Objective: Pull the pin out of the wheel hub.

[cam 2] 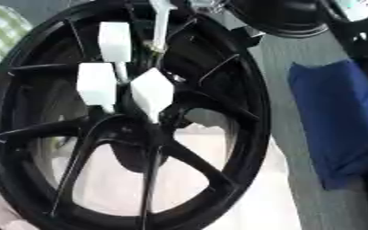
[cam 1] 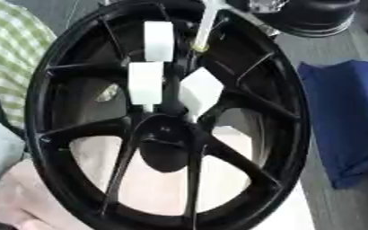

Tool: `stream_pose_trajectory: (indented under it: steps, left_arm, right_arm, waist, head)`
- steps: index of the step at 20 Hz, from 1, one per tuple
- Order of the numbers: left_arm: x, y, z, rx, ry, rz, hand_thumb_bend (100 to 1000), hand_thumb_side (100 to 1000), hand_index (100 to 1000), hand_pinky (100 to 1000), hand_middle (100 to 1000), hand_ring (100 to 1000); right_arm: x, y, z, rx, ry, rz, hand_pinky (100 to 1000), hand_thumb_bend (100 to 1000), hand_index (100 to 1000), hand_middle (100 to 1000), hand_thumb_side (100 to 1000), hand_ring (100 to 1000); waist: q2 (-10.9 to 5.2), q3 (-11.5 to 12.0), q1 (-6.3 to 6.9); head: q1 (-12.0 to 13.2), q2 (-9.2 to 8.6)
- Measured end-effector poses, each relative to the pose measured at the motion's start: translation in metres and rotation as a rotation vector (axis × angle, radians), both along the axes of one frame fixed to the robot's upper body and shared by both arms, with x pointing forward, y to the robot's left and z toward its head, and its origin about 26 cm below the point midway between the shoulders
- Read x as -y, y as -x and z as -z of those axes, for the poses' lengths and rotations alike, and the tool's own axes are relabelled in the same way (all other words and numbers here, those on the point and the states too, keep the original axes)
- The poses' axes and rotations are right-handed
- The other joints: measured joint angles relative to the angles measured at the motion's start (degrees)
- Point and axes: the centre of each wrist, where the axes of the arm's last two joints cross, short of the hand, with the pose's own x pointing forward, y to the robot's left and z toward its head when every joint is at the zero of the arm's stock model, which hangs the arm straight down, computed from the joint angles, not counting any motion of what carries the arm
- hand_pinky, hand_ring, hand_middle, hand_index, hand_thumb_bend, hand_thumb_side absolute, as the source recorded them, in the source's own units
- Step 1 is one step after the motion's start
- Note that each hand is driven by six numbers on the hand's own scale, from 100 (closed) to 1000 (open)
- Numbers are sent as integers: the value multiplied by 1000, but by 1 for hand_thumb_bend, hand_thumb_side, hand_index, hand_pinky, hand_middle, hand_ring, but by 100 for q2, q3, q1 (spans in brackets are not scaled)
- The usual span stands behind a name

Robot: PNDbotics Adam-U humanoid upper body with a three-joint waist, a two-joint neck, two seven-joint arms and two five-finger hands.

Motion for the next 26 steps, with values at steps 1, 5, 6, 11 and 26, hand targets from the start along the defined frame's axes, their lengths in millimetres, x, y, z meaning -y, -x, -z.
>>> stream_pose_trajectory:
  steps: [1, 5, 6, 11, 26]
  left_arm:
    - [-1, 1, 1, -1, 0, -5, 411, 768, 789, 688, 833, 1000]
    - [-6, 3, 3, 3, 1, -34, 411, 768, 789, 687, 833, 1000]
    - [-7, 3, 4, 3, 3, -43, 412, 767, 789, 687, 833, 1000]
    - [-12, 6, 5, 11, 7, -78, 412, 766, 790, 687, 833, 1000]
    - [-11, 5, 5, 13, 4, -77, 418, 764, 791, 687, 835, 1000]
  right_arm:
    - [14, 1, 1, -5, -32, 34, 837, 100, 439, 472, 343, 737]
    - [73, 4, 6, -18, -132, 226, 832, 100, 460, 479, 294, 736]
    - [87, 5, 8, -23, -155, 281, 830, 100, 475, 485, 283, 736]
    - [154, 11, 34, -63, -263, 580, 828, 100, 549, 539, 311, 753]
    - [240, 59, 126, 10, -403, 1082, 902, 190, 887, 909, 331, 928]
  waist:
    - [0, -41, 8]
    - [1, -240, 101]
    - [1, -300, 134]
    - [11, -473, 245]
    - [10, -297, 265]
  head:
    - [33, 0]
    - [232, -11]
    - [290, -18]
    - [497, -44]
    - [415, -69]
